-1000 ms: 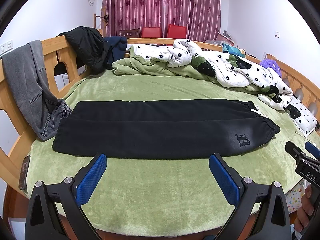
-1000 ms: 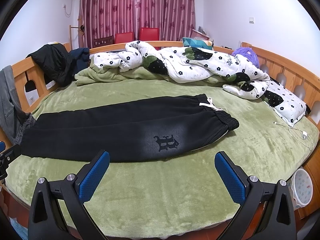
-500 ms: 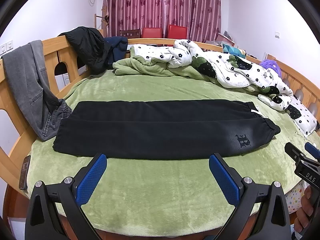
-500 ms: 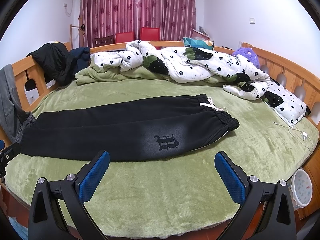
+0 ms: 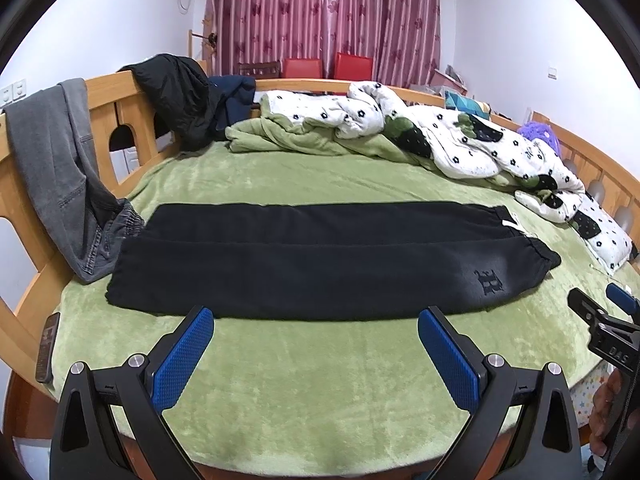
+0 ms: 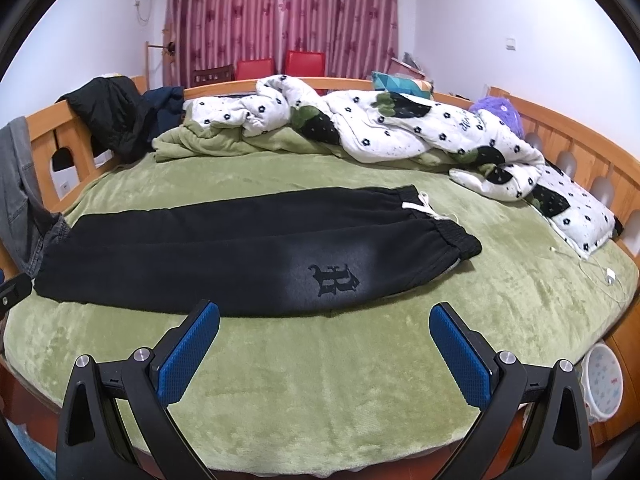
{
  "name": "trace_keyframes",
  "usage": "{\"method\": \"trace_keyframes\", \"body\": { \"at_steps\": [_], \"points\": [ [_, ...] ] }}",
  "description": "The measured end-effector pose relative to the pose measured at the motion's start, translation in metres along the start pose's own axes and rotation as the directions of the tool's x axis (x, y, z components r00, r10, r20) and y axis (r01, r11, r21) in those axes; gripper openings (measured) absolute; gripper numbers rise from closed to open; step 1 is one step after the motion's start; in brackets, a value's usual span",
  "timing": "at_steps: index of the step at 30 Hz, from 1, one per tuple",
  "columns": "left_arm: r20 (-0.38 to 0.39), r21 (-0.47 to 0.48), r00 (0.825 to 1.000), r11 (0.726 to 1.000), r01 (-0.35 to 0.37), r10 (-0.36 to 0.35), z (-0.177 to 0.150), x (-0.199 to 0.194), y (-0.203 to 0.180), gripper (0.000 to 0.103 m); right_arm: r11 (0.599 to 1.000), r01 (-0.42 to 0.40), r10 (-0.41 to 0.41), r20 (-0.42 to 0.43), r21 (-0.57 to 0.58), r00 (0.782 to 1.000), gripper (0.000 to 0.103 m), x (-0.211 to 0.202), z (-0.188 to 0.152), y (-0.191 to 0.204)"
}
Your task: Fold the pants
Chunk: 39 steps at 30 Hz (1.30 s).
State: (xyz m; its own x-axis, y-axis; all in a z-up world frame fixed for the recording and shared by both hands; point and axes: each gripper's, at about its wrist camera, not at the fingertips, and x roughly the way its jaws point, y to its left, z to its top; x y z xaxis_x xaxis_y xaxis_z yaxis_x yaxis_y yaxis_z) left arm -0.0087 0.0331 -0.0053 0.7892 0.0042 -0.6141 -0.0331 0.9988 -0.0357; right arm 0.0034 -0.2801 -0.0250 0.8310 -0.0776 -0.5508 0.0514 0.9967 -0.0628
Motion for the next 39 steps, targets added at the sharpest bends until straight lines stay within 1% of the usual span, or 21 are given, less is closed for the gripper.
{"method": "trace_keyframes", "body": {
  "at_steps": [2, 4, 6, 7, 9, 12, 15, 16, 18, 19, 21, 22, 23, 25, 27, 29, 33, 37, 39],
  "points": [
    [-0.010, 0.007, 1.000, 1.000, -0.022, 0.022, -0.001, 0.007, 0.005, 0.103, 0.999, -0.035, 0.036, 0.019, -0.006, 0.999, 0.103, 0.006, -0.002, 0.003],
    [-0.027, 0.008, 1.000, 1.000, -0.006, 0.006, -0.004, 0.018, 0.011, 0.103, 0.996, -0.085, 0.085, -0.018, -0.013, 0.996, 0.103, 0.021, -0.004, 0.006],
    [-0.038, 0.007, 0.999, 1.000, 0.007, -0.007, -0.009, 0.029, 0.017, 0.103, 0.995, -0.097, 0.097, -0.057, -0.010, 0.994, 0.102, 0.041, -0.010, 0.007],
    [-0.053, 0.008, 0.998, 1.000, 0.027, -0.027, -0.012, 0.039, 0.022, 0.103, 0.995, -0.099, 0.098, -0.072, -0.012, 0.993, 0.102, 0.051, -0.012, 0.008],
    [-0.086, -0.001, 0.996, 1.000, 0.027, -0.027, -0.017, 0.057, 0.030, 0.103, 0.995, -0.100, 0.099, -0.091, -0.012, 0.991, 0.102, 0.068, -0.016, 0.009],
    [-0.121, -0.051, 0.992, 0.998, 0.041, -0.047, -0.025, 0.085, 0.047, 0.102, 0.993, -0.114, 0.116, -0.121, 0.019, 0.986, 0.099, 0.095, -0.023, 0.007],
    [-0.152, -0.131, 0.987, 0.991, 0.030, -0.050, -0.036, 0.118, 0.070, 0.102, 0.989, -0.122, 0.134, -0.147, 0.087, 0.980, 0.098, 0.121, -0.028, -0.003],
    [-0.163, -0.161, 0.985, 0.987, 0.024, -0.050, -0.040, 0.128, 0.079, 0.101, 0.987, -0.124, 0.138, -0.156, 0.097, 0.978, 0.098, 0.127, -0.029, -0.003],
    [-0.187, -0.216, 0.981, 0.976, 0.011, -0.053, -0.046, 0.143, 0.092, 0.098, 0.987, -0.106, 0.128, -0.184, 0.121, 0.975, 0.093, 0.145, -0.032, -0.010],
    [-0.213, -0.258, 0.975, 0.966, 0.012, -0.069, -0.049, 0.152, 0.101, 0.097, 0.987, -0.094, 0.118, -0.192, 0.128, 0.974, 0.092, 0.152, -0.033, -0.013],
    [-0.230, -0.309, 0.968, 0.951, 0.028, -0.104, -0.053, 0.163, 0.113, 0.097, 0.986, -0.066, 0.097, -0.208, 0.151, 0.973, 0.092, 0.168, -0.039, -0.021],
    [-0.240, -0.334, 0.964, 0.942, 0.026, -0.112, -0.056, 0.168, 0.119, 0.097, 0.986, -0.056, 0.091, -0.219, 0.160, 0.971, 0.089, 0.174, -0.041, -0.024],
    [-0.246, -0.355, 0.962, 0.934, 0.025, -0.120, -0.059, 0.173, 0.125, 0.096, 0.984, -0.052, 0.093, -0.239, 0.173, 0.967, 0.084, 0.182, -0.044, -0.027],
    [-0.254, -0.404, 0.956, 0.914, 0.034, -0.148, -0.063, 0.183, 0.133, 0.093, 0.976, -0.054, 0.110, -0.265, 0.210, 0.958, 0.079, 0.193, -0.047, -0.034],
    [-0.275, -0.444, 0.947, 0.896, 0.028, -0.166, -0.067, 0.195, 0.137, 0.091, 0.967, -0.062, 0.134, -0.284, 0.247, 0.949, 0.076, 0.203, -0.049, -0.038],
    [-0.277, -0.458, 0.946, 0.889, 0.023, -0.167, -0.067, 0.201, 0.138, 0.091, 0.960, -0.069, 0.151, -0.293, 0.270, 0.944, 0.074, 0.210, -0.050, -0.040],
    [-0.278, -0.449, 0.949, 0.893, 0.009, -0.150, -0.064, 0.208, 0.131, 0.091, 0.960, -0.060, 0.143, -0.296, 0.273, 0.945, 0.074, 0.218, -0.049, -0.036],
    [-0.280, -0.428, 0.950, 0.904, 0.006, -0.139, -0.063, 0.211, 0.127, 0.091, 0.965, -0.031, 0.113, -0.309, 0.260, 0.944, 0.074, 0.225, -0.050, -0.030],
    [-0.275, -0.424, 0.951, 0.906, 0.012, -0.142, -0.064, 0.210, 0.129, 0.091, 0.968, -0.004, 0.083, -0.305, 0.250, 0.949, 0.074, 0.227, -0.052, -0.026]
  ]
}}
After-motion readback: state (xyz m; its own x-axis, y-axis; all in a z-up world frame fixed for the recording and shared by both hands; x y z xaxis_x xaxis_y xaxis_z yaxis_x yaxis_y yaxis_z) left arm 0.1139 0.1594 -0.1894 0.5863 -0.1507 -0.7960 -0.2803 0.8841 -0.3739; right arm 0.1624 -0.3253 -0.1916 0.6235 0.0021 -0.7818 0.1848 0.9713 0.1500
